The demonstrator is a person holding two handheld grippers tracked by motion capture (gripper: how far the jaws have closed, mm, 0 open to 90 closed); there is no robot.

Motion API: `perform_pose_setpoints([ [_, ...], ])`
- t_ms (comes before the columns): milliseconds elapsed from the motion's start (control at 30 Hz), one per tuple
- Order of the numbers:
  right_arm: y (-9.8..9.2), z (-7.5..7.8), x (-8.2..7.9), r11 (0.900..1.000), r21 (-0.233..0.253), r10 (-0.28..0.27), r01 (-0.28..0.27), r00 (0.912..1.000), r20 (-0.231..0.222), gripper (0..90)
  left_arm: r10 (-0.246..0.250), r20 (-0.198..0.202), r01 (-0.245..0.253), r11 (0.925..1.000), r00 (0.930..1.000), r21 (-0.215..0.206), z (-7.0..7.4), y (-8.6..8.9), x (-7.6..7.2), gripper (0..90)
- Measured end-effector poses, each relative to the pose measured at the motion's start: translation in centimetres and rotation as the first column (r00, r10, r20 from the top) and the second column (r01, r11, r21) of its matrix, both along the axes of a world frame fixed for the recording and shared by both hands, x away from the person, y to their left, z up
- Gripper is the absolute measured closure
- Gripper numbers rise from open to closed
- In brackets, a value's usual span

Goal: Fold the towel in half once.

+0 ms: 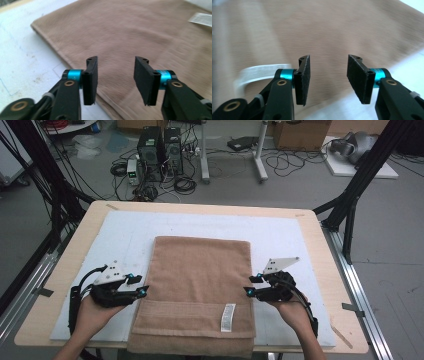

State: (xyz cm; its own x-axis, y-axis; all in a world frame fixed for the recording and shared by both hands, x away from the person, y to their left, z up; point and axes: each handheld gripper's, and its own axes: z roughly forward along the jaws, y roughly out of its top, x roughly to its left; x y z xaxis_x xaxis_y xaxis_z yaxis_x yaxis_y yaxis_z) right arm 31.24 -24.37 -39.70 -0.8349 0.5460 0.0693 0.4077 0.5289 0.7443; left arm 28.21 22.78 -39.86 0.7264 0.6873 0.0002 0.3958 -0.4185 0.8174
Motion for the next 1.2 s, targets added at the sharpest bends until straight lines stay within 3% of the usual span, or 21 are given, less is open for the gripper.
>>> perform_pose_setpoints([
  [67, -0.3, -0.9, 1.3, 0.999, 0.001, -0.053, 0.053, 0.9985, -0.011, 48.7, 0.035, -0.016, -0.035, 0.9989, 0.9992, 0.032, -1.0, -0.1, 1.2, 52.7],
  [200, -0.4, -2.5, 3.4, 0.991, -0.011, -0.130, 0.130, 0.9908, -0.036, 45.1, 0.097, -0.089, -0.094, 0.9947, 0.9913, 0.041, -2.5, 0.0, 3.4, 51.5],
  [267, -0.3, -3.0, 4.0, 0.989, -0.019, -0.147, 0.147, 0.9878, -0.050, 44.1, 0.122, -0.087, -0.116, 0.9905, 0.9887, 0.074, -3.0, -0.1, 4.0, 51.0],
  [333, -0.4, -3.4, 4.4, 0.984, -0.041, -0.178, 0.176, 0.9826, -0.054, 42.2, 0.150, -0.109, -0.141, 0.9860, 0.9825, 0.088, -3.5, 0.0, 4.6, 48.4],
  [367, -0.4, -3.6, 4.6, 0.981, -0.046, -0.193, 0.190, 0.9791, -0.066, 41.9, 0.148, -0.129, -0.137, 0.9860, 0.9804, 0.095, -3.8, 0.0, 4.8, 47.7],
  [433, -0.5, -4.1, 4.9, 0.980, -0.043, -0.200, 0.197, 0.9756, -0.091, 41.9, 0.139, -0.161, -0.130, 0.9892, 0.9771, 0.069, -4.0, 0.1, 5.1, 48.9],
  [500, -0.3, -4.3, 5.0, 0.981, -0.040, -0.193, 0.190, 0.9751, -0.108, 43.2, 0.104, -0.159, -0.095, 0.9935, 0.9818, 0.062, -4.0, -0.1, 5.0, 57.8],
  [600, 0.1, -4.3, 5.0, 0.983, -0.042, -0.182, 0.178, 0.9787, -0.095, 53.9, 0.098, -0.167, -0.090, 0.9945, 0.9810, 0.053, -4.1, -0.4, 5.0, 67.9],
  [700, 0.1, -4.3, 5.3, 0.989, -0.009, -0.149, 0.149, 0.9799, -0.132, 74.9, 0.088, -0.203, -0.088, 0.9961, 0.9753, 0.006, -4.2, 0.0, 5.3, 74.8],
  [733, 0.1, -4.5, 5.4, 0.992, 0.014, -0.123, 0.126, 0.9806, -0.153, 78.6, 0.091, -0.205, -0.094, 0.9955, 0.9745, -0.006, -4.2, -0.1, 5.3, 79.6],
  [867, 0.2, -4.4, 5.8, 0.993, 0.006, -0.119, 0.121, 0.9846, -0.128, 82.2, 0.106, -0.169, -0.106, 0.9943, 0.9799, 0.010, -4.2, -0.5, 5.6, 83.0],
  [967, 0.3, -4.0, 6.4, 0.989, -0.025, -0.147, 0.145, 0.9847, -0.094, 82.7, 0.136, -0.162, -0.141, 0.9897, 0.9773, -0.022, -4.4, -0.5, 6.3, 83.8],
  [1067, 0.2, -3.6, 7.5, 0.985, -0.033, -0.172, 0.170, 0.9823, -0.074, 82.7, 0.177, -0.147, -0.188, 0.9801, 0.9732, -0.064, -4.4, -0.6, 7.1, 84.4],
  [1200, 0.3, -2.8, 9.2, 0.978, -0.047, -0.207, 0.205, 0.9773, -0.046, 82.7, 0.212, -0.112, -0.219, 0.9742, 0.9708, -0.054, -3.6, -1.3, 8.8, 84.5],
])
